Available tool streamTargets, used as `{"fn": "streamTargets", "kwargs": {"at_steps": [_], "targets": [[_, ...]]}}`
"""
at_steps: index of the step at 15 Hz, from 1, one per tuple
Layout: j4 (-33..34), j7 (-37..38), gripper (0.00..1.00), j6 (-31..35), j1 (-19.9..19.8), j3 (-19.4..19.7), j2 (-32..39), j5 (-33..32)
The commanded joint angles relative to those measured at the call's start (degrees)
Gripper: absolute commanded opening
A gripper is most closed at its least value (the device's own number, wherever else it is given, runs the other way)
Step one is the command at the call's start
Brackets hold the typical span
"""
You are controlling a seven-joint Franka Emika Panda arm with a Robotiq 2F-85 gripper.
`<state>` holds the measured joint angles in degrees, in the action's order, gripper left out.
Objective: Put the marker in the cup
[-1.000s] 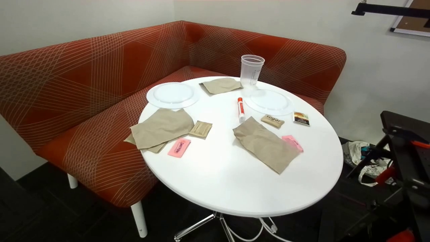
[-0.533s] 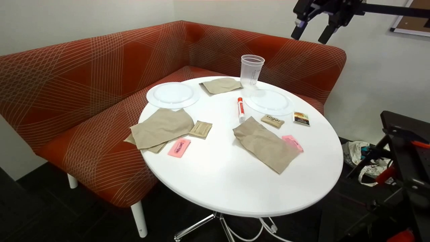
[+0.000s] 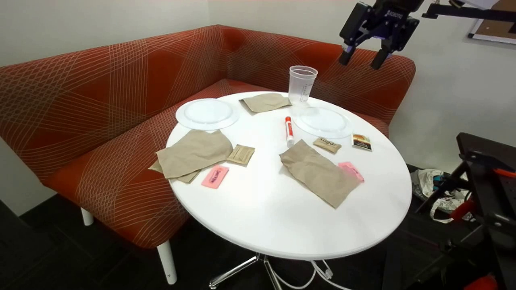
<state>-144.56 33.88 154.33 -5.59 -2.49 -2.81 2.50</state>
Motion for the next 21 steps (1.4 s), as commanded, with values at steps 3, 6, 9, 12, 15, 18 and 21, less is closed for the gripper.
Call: {"fn": "streamTargets", "kwargs": {"at_steps": [3,6,9,12,15,18,21], "targets": [[0.9,1.7,1.0,1.1,1.1,1.1,2.1,-0.3],[2.5,4.3,1.0,2.2,1.5,1.2,6.1,-0.4],[5.2,8.4,1.0,3.9,2.9,2.0,11.4,-0.3],[8.9,13.1,1.0,6.2,5.5,4.0,17.1,-0.9],[13.8,16.8,1.0,6.4,8.6,6.6,22.7,0.1],[19.0,20.7,1.0,5.4,11.5,9.0,28.1,0.6],[24.1,23.2,1.0,3.0,13.3,10.7,32.8,0.8]]}}
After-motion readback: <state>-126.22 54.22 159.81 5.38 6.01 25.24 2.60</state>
